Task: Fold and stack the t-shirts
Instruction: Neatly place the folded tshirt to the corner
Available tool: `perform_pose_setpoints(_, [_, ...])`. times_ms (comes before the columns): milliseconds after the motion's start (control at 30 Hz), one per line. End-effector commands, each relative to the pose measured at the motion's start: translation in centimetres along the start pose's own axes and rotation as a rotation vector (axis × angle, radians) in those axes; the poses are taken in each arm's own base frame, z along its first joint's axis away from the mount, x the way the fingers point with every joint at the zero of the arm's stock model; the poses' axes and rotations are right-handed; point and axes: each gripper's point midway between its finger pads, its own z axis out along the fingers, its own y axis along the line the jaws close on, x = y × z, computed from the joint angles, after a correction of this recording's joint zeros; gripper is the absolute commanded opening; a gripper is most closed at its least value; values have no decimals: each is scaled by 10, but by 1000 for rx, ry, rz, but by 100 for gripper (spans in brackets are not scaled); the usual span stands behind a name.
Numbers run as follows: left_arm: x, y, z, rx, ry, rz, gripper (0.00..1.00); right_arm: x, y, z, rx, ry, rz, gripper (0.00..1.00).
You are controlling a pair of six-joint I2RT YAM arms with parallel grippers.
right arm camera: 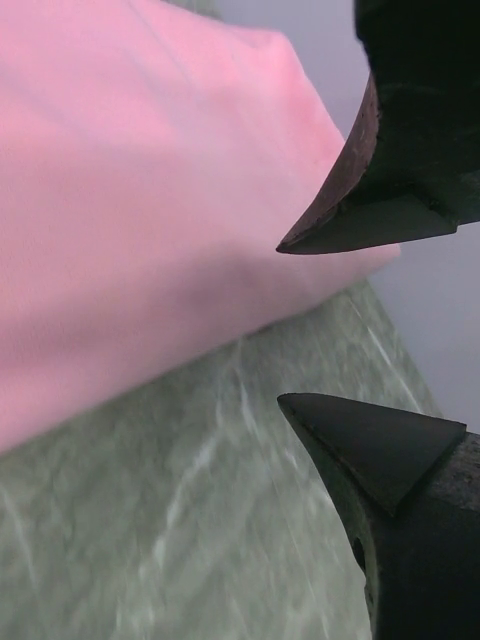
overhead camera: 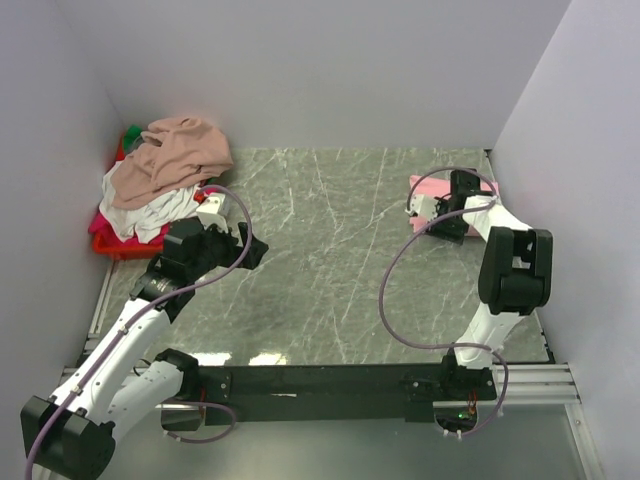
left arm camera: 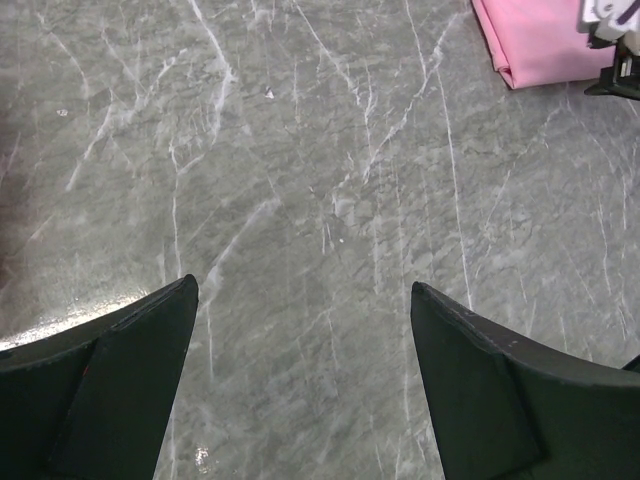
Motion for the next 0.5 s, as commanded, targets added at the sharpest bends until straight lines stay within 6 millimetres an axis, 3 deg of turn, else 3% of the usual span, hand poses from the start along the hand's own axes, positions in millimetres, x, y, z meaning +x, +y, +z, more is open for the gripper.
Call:
perform_pose_setpoints(0, [-8,-6,-1,29,-24,23,92,9,-38,10,113,72,-82,64])
perform_pose_setpoints(233, [-3,-4,4,27,0,20,92,30,-38,36,89,125,-63,56])
perform_pose_setpoints(467, [-1,-5,11,38,19,14,92,42,-61,46,141,148,-86,39])
